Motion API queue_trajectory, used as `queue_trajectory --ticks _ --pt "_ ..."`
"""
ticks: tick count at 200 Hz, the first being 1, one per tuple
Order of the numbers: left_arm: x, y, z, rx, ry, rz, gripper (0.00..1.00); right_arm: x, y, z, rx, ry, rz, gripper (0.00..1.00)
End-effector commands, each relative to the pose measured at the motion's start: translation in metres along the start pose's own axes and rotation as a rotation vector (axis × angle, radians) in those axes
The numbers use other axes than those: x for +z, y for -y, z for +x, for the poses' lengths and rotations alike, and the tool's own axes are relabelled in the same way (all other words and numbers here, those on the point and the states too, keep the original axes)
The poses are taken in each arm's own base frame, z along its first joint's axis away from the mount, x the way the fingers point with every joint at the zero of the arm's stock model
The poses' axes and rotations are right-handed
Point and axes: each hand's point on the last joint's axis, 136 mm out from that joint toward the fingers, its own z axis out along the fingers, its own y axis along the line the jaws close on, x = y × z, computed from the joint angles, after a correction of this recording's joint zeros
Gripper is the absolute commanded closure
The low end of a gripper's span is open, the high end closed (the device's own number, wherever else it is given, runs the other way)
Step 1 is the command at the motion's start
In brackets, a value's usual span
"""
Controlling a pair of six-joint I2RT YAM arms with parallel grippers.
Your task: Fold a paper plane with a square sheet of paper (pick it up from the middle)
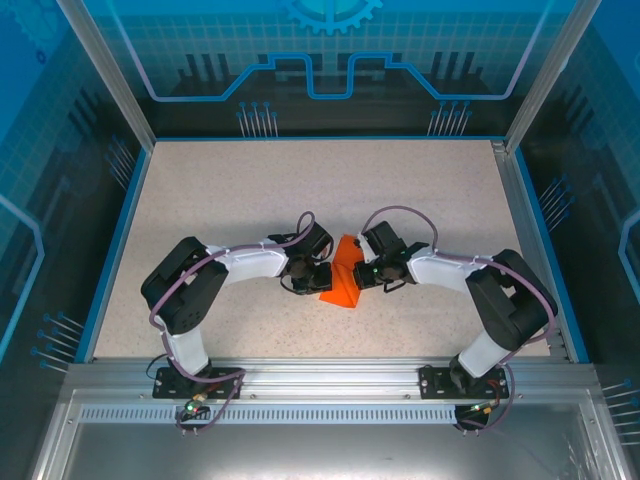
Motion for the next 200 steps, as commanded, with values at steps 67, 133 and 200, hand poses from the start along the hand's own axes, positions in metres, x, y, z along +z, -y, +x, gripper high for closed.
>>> queue_trajectory --ticks 67,133,200 --pt "0.005 -0.012 0.008 0.005 -0.05 -0.044 0.89 0.003 0.0 0.001 -0.02 -0.015 0.016 0.97" --pt "0.005 -0.011 0.008 0.006 -0.049 -0.042 0.88 0.007 0.002 0.006 -0.007 -0.03 0.017 0.97" --pt "-0.008 0.0 0.002 0.013 -0.008 -0.001 0.87 0.013 0.006 0.009 -0.003 -0.043 0.032 0.97"
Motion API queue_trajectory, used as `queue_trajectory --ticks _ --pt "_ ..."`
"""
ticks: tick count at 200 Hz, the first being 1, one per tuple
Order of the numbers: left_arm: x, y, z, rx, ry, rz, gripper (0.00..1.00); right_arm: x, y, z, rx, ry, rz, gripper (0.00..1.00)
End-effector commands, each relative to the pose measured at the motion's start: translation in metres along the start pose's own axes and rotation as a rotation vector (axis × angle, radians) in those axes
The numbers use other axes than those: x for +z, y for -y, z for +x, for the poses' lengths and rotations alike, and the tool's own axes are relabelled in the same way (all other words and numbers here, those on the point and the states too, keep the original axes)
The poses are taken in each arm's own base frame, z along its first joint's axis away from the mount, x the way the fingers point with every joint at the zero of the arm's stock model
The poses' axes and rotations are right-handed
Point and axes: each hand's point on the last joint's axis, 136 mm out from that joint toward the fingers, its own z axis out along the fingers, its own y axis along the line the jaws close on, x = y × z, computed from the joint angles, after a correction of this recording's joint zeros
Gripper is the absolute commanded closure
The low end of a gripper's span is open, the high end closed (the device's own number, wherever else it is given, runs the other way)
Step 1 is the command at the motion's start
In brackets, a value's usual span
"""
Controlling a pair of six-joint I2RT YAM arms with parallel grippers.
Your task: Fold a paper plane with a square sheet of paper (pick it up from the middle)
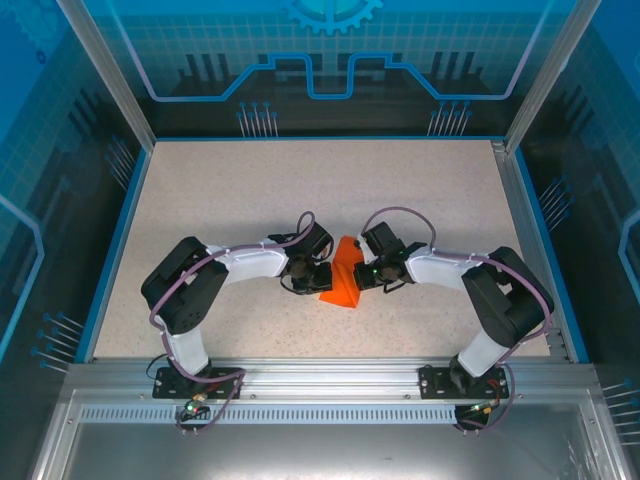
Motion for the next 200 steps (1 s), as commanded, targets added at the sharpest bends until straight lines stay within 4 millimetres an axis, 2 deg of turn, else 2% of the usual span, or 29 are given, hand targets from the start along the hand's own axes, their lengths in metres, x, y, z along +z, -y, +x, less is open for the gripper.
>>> queue_trajectory --ticks 1,23,44,59,90,109,134,200 --pt "-0.008 0.0 0.001 0.015 -0.005 0.001 0.87 0.007 0.002 0.005 -0.008 -0.024 0.017 0.97" --pt "-0.023 0.011 -0.005 0.027 0.035 0.04 0.86 0.01 0.004 0.007 -0.008 -0.035 0.023 0.97" --pt "-0.035 0.024 -0.012 0.013 0.062 0.131 0.92 0.01 0.005 0.009 -0.007 -0.037 0.027 0.97" --pt "-0.039 0.032 -0.016 -0.014 0.056 0.211 1.0 0.01 0.006 0.01 -0.006 -0.039 0.032 0.97" --pt "-0.043 0.054 -0.028 -0.08 0.037 0.409 1.0 0.012 0.008 0.012 -0.004 -0.044 0.037 0.97" --pt "-0.041 0.067 -0.032 -0.088 0.021 0.483 1.0 0.012 0.008 0.013 -0.003 -0.045 0.038 0.97" --pt "-0.034 0.072 -0.038 -0.104 0.018 0.515 1.0 0.013 0.009 0.014 -0.002 -0.047 0.04 0.97" --pt "-0.005 0.061 -0.04 -0.129 -0.008 0.475 1.0 0.016 0.009 0.014 -0.001 -0.051 0.035 0.97"
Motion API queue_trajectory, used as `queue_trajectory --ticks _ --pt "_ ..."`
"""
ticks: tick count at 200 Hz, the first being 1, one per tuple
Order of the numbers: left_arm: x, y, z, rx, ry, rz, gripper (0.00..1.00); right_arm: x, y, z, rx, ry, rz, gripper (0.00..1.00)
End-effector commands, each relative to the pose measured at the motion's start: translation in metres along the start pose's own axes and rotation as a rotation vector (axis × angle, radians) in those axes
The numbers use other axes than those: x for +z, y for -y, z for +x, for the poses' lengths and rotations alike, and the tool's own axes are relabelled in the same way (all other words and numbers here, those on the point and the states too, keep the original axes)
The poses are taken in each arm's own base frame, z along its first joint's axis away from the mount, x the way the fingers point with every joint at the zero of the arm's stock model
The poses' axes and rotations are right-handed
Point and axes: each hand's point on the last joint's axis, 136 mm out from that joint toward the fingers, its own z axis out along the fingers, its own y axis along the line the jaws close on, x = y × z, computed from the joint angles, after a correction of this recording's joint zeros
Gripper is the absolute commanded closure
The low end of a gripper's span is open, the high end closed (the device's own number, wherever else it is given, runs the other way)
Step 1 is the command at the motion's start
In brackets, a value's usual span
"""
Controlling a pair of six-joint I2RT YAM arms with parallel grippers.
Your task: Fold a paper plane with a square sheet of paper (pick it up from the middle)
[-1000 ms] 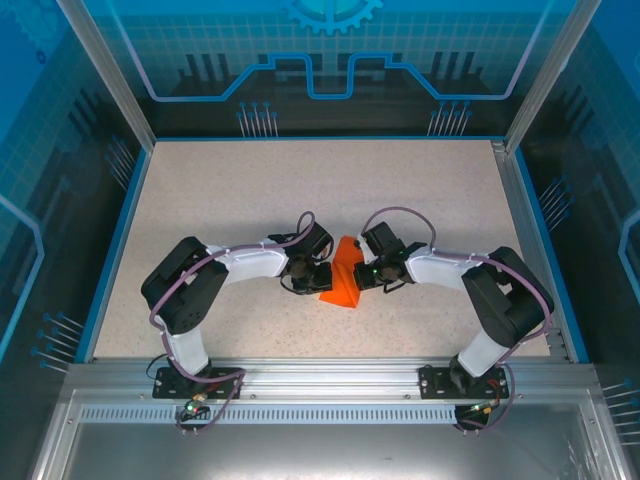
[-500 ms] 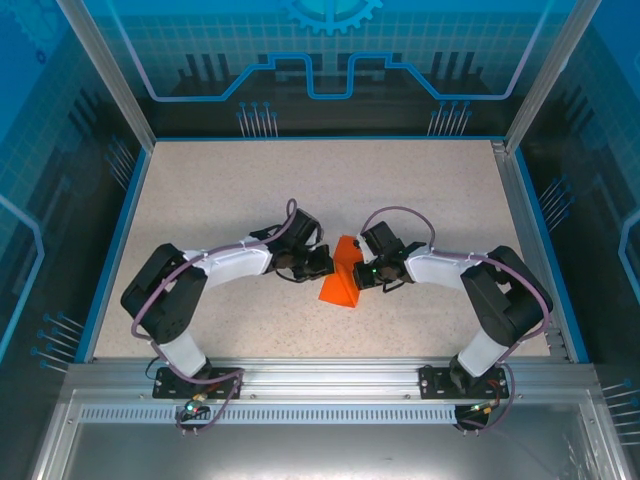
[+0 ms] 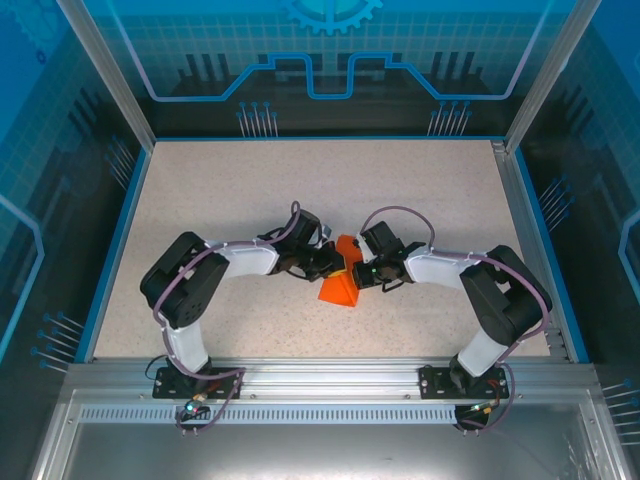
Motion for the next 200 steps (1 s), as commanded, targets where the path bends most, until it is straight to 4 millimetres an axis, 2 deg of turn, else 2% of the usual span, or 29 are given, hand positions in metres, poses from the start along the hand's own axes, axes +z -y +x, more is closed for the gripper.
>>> queue_trajectory --ticks 1,30,103,136,173,189,200 --pt "0.007 0.0 -0.001 -0.009 -0.016 0.02 1.0 0.012 0.01 0.019 0.004 -0.065 0.041 0.97" --pt "0.014 -0.012 -0.001 -0.022 -0.021 -0.008 1.0 0.012 0.01 0.02 0.001 -0.067 0.043 0.97" --pt "0.03 -0.072 0.013 -0.094 -0.047 -0.149 1.0 0.005 0.001 0.01 0.013 -0.038 0.006 0.93" --pt "0.027 -0.079 0.018 -0.086 -0.05 -0.166 1.0 -0.014 -0.008 -0.004 0.038 0.014 -0.021 0.79" --pt "0.027 -0.076 0.017 -0.076 -0.052 -0.163 1.0 -0.045 0.0 -0.013 0.097 0.087 0.005 0.59" --pt "0.026 -0.075 0.016 -0.072 -0.05 -0.162 1.0 -0.052 -0.005 -0.01 0.118 0.097 -0.037 0.58" --pt "0.026 -0.073 0.016 -0.071 -0.05 -0.16 1.0 -0.054 -0.018 -0.009 0.129 0.101 -0.117 0.64"
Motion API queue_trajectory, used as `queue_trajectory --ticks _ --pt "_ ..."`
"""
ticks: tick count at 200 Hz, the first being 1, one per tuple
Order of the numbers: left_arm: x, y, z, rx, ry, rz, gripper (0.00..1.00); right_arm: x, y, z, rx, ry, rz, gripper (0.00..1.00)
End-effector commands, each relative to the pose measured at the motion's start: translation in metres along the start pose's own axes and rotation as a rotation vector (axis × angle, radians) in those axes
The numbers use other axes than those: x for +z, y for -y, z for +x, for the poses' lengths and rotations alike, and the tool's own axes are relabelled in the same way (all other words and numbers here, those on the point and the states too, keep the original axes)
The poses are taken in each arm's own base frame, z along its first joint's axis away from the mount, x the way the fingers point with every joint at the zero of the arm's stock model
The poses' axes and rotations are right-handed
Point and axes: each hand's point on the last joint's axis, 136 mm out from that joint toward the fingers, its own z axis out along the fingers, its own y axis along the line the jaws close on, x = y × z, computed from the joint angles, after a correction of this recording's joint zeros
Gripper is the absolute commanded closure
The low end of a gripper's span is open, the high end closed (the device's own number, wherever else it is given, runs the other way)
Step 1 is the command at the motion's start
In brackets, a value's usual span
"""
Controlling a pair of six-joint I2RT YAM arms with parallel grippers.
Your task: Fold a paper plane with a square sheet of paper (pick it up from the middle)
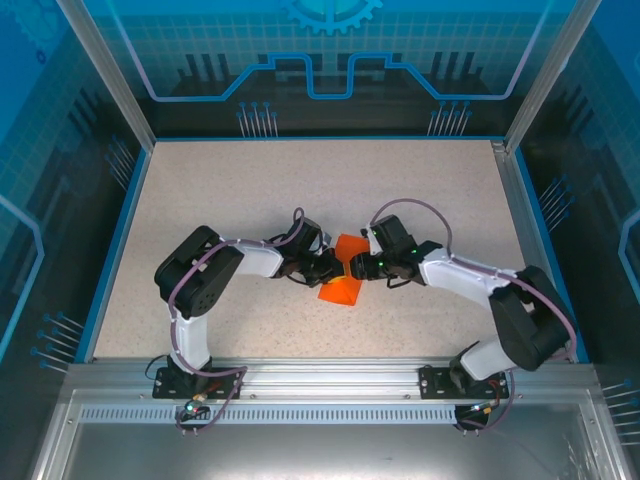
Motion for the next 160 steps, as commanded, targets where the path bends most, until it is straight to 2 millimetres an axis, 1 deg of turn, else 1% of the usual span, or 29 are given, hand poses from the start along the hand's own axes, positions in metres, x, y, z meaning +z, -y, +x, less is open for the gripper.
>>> queue_trajectory --ticks 1,14,29,41,63,79,102,160 --pt "0.006 -0.045 0.014 -0.054 -0.028 -0.136 1.0 -0.006 -0.009 0.013 0.064 -0.027 -0.084 0.65" --pt "0.005 -0.044 0.014 -0.052 -0.028 -0.135 1.0 -0.005 -0.031 0.019 0.083 -0.04 -0.207 0.79" --pt "0.005 -0.043 0.014 -0.051 -0.029 -0.134 1.0 0.0 -0.048 0.027 0.095 -0.066 -0.267 0.89" --pt "0.005 -0.042 0.014 -0.049 -0.028 -0.135 1.0 0.006 -0.055 0.034 0.103 -0.089 -0.273 0.92" --pt "0.004 -0.041 0.013 -0.047 -0.025 -0.132 1.0 0.018 -0.062 0.044 0.121 -0.125 -0.28 0.95" --pt "0.004 -0.041 0.013 -0.046 -0.027 -0.133 1.0 0.027 -0.06 0.049 0.134 -0.147 -0.264 0.96" --pt "0.004 -0.04 0.014 -0.041 -0.029 -0.133 1.0 0.035 -0.054 0.05 0.152 -0.15 -0.236 0.97" --pt "0.003 -0.04 0.014 -0.038 -0.032 -0.134 1.0 0.04 -0.043 0.045 0.226 -0.155 -0.256 0.95"
